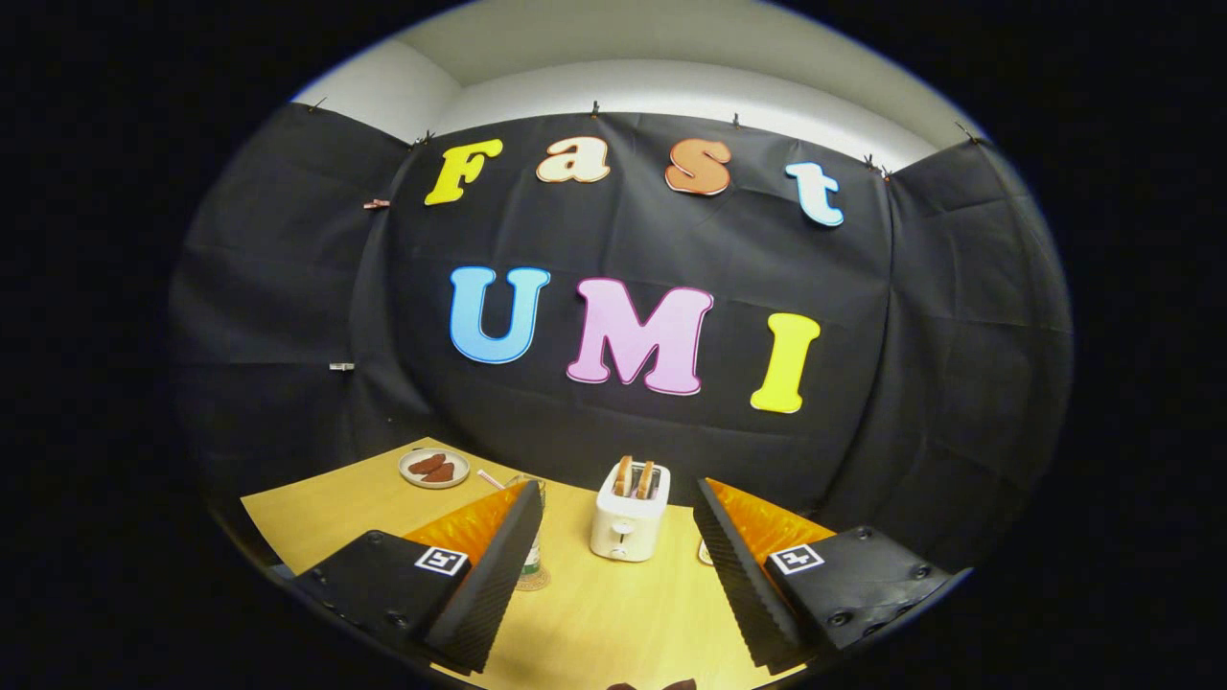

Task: Take the bottle from table, then pour the juice into the cup, finally place the bottle on the coaster

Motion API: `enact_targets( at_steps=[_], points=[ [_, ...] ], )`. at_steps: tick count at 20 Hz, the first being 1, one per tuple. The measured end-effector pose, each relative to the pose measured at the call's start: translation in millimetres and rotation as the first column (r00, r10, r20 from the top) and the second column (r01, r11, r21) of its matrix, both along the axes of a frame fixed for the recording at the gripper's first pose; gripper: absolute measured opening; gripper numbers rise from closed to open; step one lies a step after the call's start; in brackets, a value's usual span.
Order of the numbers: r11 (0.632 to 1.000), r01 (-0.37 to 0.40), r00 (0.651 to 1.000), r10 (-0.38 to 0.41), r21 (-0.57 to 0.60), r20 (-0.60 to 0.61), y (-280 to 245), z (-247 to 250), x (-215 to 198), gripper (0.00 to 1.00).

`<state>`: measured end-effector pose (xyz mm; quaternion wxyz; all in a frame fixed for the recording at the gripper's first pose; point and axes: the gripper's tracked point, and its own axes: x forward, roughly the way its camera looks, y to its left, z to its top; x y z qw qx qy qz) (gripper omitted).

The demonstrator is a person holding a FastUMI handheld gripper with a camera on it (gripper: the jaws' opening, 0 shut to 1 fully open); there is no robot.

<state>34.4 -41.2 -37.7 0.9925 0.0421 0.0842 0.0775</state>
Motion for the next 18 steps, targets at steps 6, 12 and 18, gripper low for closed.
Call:
enact_targets(
  at_steps=[6, 12, 18],
  points=[
    [0.998, 0.064, 0.998, -0.064, -0.005, 0.022, -29.9, 9.7, -20.0, 0.98],
    [0.996, 0.084, 0.995, -0.085, 0.013, 0.046, -33.5, 15.1, -28.0, 0.98],
    [0.996, 0.09, 0.994, -0.091, 0.01, 0.052, -43.0, 11.8, -28.2, 0.98]
  ],
)
